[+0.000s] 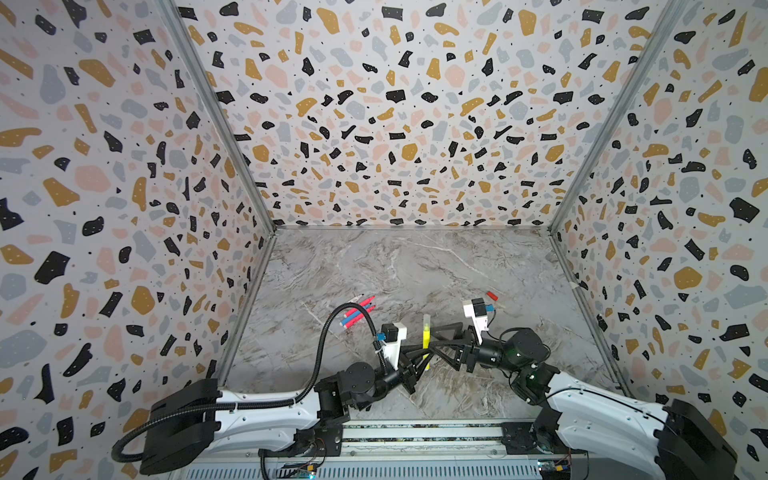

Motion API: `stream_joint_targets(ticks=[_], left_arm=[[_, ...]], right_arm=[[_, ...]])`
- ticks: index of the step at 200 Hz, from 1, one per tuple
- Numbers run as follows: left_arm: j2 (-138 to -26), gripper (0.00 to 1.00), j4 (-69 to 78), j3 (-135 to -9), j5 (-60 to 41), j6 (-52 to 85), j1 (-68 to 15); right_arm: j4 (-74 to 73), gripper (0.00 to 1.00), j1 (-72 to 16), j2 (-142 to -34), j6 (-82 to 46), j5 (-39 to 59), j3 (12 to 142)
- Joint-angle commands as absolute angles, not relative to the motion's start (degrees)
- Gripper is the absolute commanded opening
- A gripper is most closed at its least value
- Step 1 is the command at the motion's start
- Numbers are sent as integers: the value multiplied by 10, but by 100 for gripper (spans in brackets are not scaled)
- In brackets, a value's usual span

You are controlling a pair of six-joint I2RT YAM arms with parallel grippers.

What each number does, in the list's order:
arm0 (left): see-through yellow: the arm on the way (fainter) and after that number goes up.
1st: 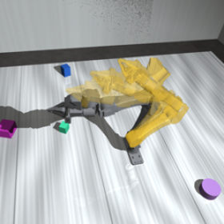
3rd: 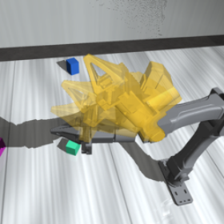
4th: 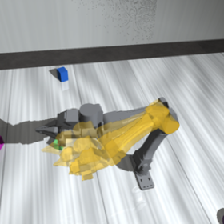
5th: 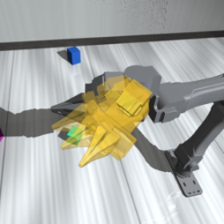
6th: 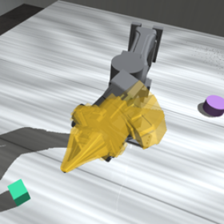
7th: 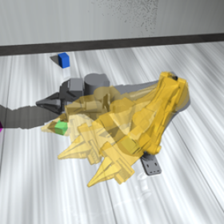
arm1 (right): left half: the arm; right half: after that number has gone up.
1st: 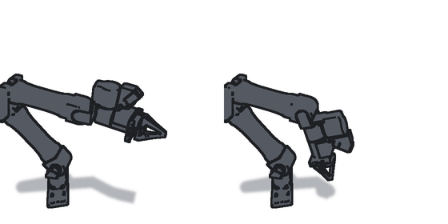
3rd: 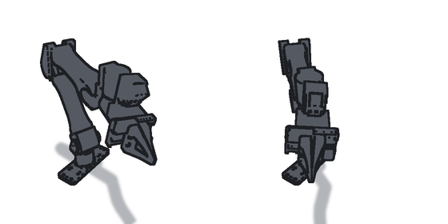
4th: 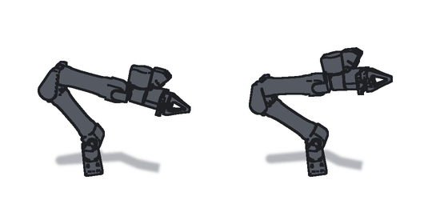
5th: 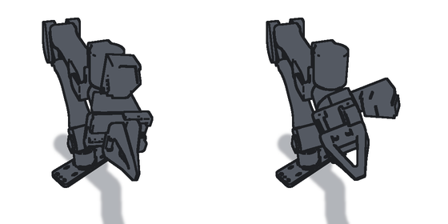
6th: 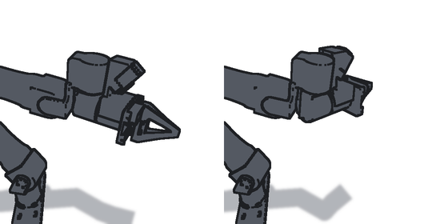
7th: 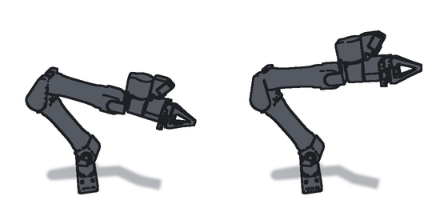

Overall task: Insert the pens into the pen caps
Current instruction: 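Push the cap onto the highlighter tip while the left gripper holds it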

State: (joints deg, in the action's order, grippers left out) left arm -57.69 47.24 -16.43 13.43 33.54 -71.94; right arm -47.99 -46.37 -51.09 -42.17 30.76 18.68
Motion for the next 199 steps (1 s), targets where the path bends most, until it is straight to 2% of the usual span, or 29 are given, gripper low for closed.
stream_joint_targets(ticks=[1, 31, 48, 100, 161, 199], left_arm=[[-556, 0, 462, -158, 148, 305, -717], [-528, 0, 417, -149, 155, 281, -717], [-515, 0, 391, -150, 161, 270, -717], [-497, 0, 373, -151, 168, 256, -717], [-502, 0, 371, -154, 172, 253, -717], [-499, 0, 369, -159, 177, 253, -717]], right_arm=[[-307, 69, -441, -468, -334, 281, 285], [-100, 66, -417, -524, -255, 290, 432], [-43, 63, -425, -564, -230, 306, 487], [-45, 57, -453, -617, -229, 320, 511], [-61, 42, -473, -633, -231, 335, 509], [-63, 26, -479, -640, -235, 342, 499]])
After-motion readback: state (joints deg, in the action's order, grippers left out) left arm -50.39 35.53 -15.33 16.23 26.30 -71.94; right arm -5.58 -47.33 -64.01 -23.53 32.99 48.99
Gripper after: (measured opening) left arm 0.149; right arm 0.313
